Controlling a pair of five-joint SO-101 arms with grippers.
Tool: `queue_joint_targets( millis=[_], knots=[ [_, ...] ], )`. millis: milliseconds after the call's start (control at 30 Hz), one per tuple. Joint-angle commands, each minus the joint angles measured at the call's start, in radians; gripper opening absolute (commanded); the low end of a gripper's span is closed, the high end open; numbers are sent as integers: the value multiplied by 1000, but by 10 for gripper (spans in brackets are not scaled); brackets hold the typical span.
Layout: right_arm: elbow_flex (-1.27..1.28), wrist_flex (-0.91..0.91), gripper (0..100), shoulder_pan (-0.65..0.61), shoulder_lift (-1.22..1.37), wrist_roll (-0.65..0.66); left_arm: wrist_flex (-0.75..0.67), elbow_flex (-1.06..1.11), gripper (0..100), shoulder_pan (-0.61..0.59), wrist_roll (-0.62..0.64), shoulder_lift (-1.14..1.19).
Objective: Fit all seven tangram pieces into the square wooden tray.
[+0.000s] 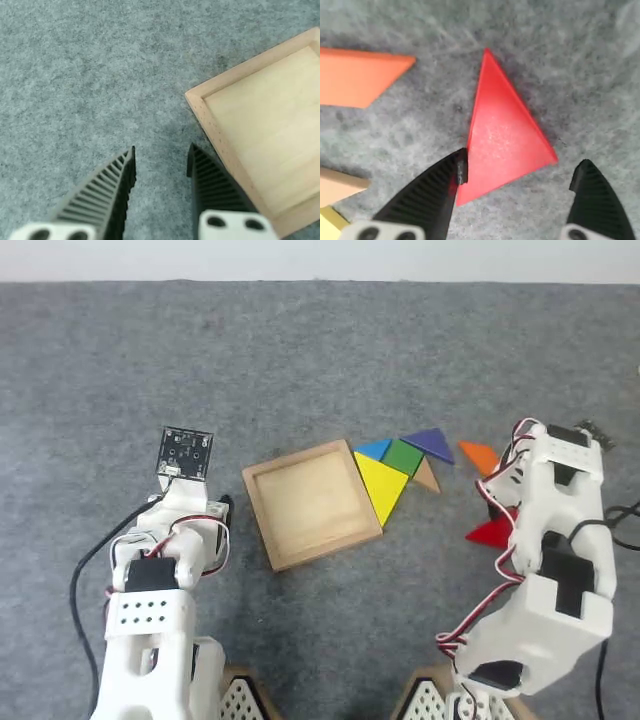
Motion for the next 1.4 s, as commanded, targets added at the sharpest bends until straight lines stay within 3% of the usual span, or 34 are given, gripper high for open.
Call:
queue_joint_targets(
  millis=[0, 300, 500, 833, 1033, 1200, 1367],
  knots=[
    [-15, -13, 325, -10, 42, -11, 3, -13, 170, 9, -2, 5],
    [-123, 70, 318, -12, 145, -12, 5, -13, 170, 9, -2, 5],
    [-132, 59, 110, -12, 148, -6, 5, -13, 170, 9, -2, 5],
    [-183, 76, 119, 1, 134, 0, 5, -13, 170, 9, -2, 5],
    [-250, 153, 128, 82, 90, 199, 5, -13, 170, 9, -2, 5],
    [-258, 140, 233, 87, 133, 218, 5, -13, 170, 9, -2, 5],
    [-282, 139, 325, 131, 131, 354, 5, -13, 170, 9, -2, 5]
  ],
)
